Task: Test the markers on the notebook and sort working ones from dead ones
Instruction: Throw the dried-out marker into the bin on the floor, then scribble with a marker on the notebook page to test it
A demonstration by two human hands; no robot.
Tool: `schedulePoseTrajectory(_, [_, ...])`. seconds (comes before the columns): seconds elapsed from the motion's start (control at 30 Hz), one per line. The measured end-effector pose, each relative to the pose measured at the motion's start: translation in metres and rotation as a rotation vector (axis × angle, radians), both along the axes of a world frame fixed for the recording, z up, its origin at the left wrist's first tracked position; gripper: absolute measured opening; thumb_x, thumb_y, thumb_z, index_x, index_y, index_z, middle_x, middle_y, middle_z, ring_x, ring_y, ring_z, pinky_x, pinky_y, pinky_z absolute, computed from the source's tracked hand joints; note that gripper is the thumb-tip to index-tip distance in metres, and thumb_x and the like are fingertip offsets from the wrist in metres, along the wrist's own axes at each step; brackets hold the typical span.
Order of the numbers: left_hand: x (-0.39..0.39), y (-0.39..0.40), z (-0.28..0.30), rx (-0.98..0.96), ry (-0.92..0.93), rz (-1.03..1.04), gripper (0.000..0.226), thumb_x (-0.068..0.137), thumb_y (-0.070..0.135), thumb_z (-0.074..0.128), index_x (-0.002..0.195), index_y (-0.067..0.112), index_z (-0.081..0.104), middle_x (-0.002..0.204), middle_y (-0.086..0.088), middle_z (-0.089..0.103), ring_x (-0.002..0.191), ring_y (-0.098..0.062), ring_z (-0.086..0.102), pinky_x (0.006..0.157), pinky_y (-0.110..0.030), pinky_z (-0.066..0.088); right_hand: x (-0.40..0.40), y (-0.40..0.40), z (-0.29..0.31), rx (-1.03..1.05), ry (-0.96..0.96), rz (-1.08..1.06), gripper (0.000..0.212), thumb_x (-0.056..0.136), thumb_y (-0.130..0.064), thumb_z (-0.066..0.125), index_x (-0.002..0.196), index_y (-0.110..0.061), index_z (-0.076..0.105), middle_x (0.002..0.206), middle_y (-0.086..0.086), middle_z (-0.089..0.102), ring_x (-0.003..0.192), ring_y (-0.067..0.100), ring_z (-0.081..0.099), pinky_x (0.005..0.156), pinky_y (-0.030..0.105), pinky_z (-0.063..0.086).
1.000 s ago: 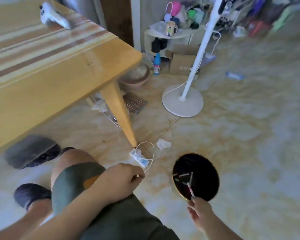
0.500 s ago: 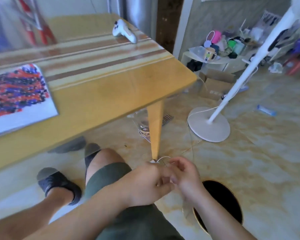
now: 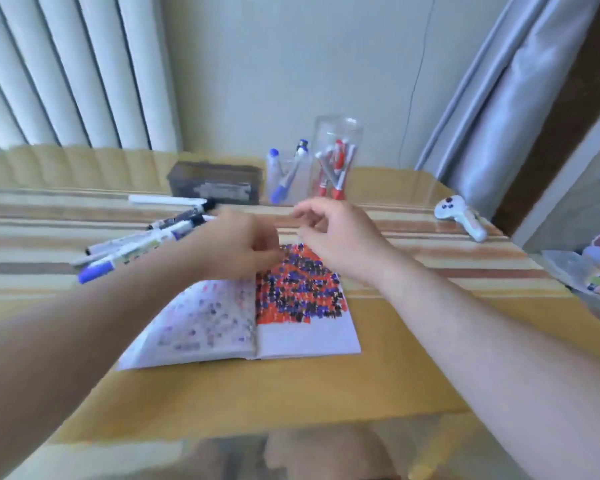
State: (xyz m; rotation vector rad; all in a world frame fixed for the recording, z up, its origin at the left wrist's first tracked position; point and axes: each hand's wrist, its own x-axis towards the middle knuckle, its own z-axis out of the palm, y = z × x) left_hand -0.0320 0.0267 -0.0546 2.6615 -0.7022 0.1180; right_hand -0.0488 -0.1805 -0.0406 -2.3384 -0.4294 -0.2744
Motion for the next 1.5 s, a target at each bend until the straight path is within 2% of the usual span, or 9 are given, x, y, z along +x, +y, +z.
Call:
schedulePoseTrajectory(0.2, [0.015, 0.013, -0.048, -0.07, -0.088, -0.054, 0.031, 0.082, 0.051, 0.065, 0.068, 0.026, 0.053, 0.061, 0.01, 0.055, 0.06, -0.009, 0.048, 0.056, -0.021, 0.031, 0.11, 0.079, -0.019, -0.363, 0.175, 0.03, 0.034, 0.099, -0.035, 0.057, 0.13, -0.027, 0.066, 0.122, 0.003, 0.065, 0.109, 0.023, 0.062, 0.093, 0.03, 0.044])
schedulePoseTrajectory(0.3, [0.022, 0.021, -0.047, -0.145, -0.024, -0.095, 0.027, 0.084, 0.046, 0.069, 0.071, 0.024, 0.059, 0.064, 0.011, 0.058, 0.066, -0.01, 0.053, 0.056, -0.012, 0.03, 0.134, 0.095, -0.031, -0.518, 0.225, 0.07, 0.029, 0.096, -0.044, 0.062, 0.121, -0.031, 0.066, 0.113, -0.001, 0.052, 0.105, 0.02, 0.056, 0.09, 0.032, 0.044])
schedulePoseTrajectory(0.43, [0.025, 0.025, -0.047, -0.191, 0.003, -0.14, 0.027, 0.085, 0.045, 0.069, 0.069, 0.026, 0.057, 0.064, 0.011, 0.057, 0.063, -0.007, 0.052, 0.062, -0.026, 0.043, 0.145, 0.096, -0.036, -0.573, 0.243, 0.067, 0.017, 0.094, -0.043, 0.068, 0.091, -0.027, 0.062, 0.104, -0.002, 0.056, 0.09, 0.015, 0.058, 0.071, 0.031, 0.042])
schedulePoseTrajectory(0.53, [0.023, 0.024, -0.048, -0.17, -0.018, -0.123, 0.031, 0.086, 0.049, 0.066, 0.068, 0.027, 0.055, 0.064, 0.009, 0.059, 0.061, -0.007, 0.051, 0.062, -0.027, 0.041, 0.131, 0.077, -0.023, -0.678, 0.213, 0.028, 0.019, 0.101, -0.043, 0.056, 0.089, -0.028, 0.059, 0.097, -0.005, 0.061, 0.086, 0.016, 0.059, 0.076, 0.037, 0.048])
schedulePoseTrajectory(0.67, [0.022, 0.024, -0.044, -0.149, 0.006, -0.121, 0.038, 0.095, 0.06, 0.056, 0.078, 0.026, 0.058, 0.069, 0.006, 0.061, 0.065, -0.012, 0.054, 0.061, -0.03, 0.037, 0.096, 0.032, -0.006, -0.311, 0.215, 0.017, 0.027, 0.105, -0.042, 0.049, 0.084, -0.027, 0.058, 0.066, -0.005, 0.058, 0.058, 0.014, 0.051, 0.059, 0.039, 0.042])
schedulePoseTrajectory(0.87, [0.019, 0.026, -0.045, -0.301, -0.015, -0.099, 0.048, 0.093, 0.072, 0.049, 0.106, 0.026, 0.041, 0.089, 0.008, 0.061, 0.076, -0.017, 0.055, 0.065, -0.038, 0.045, 0.033, 0.028, -0.033, 0.591, 0.416, 0.069, 0.031, 0.092, 0.007, 0.061, 0.066, -0.009, 0.055, 0.06, 0.022, 0.051, 0.052, 0.024, 0.044, 0.046, 0.026, 0.036])
schedulePoseTrajectory(1.13, [0.024, 0.02, -0.044, -0.303, -0.173, -0.185, 0.038, 0.094, 0.061, 0.054, 0.102, 0.024, 0.054, 0.089, 0.007, 0.064, 0.077, -0.013, 0.057, 0.065, -0.037, 0.047, 0.036, 0.029, -0.049, 0.746, 0.437, 0.185, 0.031, 0.062, -0.024, 0.085, 0.063, -0.013, 0.056, 0.063, 0.023, 0.058, 0.057, 0.026, 0.052, 0.051, 0.029, 0.044])
schedulePoseTrajectory(1.3, [0.02, 0.017, -0.045, -0.332, -0.159, -0.158, 0.031, 0.099, 0.055, 0.049, 0.096, 0.025, 0.051, 0.078, 0.015, 0.059, 0.066, -0.008, 0.051, 0.056, -0.016, 0.033, 0.039, 0.02, -0.05, 0.727, 0.481, 0.259, 0.028, 0.068, -0.023, 0.085, 0.065, -0.017, 0.058, 0.068, 0.026, 0.059, 0.056, 0.023, 0.053, 0.053, 0.025, 0.044])
schedulePoseTrajectory(1.5, [0.017, 0.019, -0.039, -0.291, 0.04, -0.184, 0.026, 0.101, 0.054, 0.051, 0.101, 0.029, 0.054, 0.091, 0.01, 0.071, 0.076, -0.007, 0.059, 0.062, -0.016, 0.038, 0.04, 0.01, -0.046, 0.676, 0.493, 0.403, 0.023, 0.08, -0.018, 0.084, 0.072, -0.015, 0.063, 0.065, 0.017, 0.061, 0.057, 0.021, 0.057, 0.057, 0.026, 0.048])
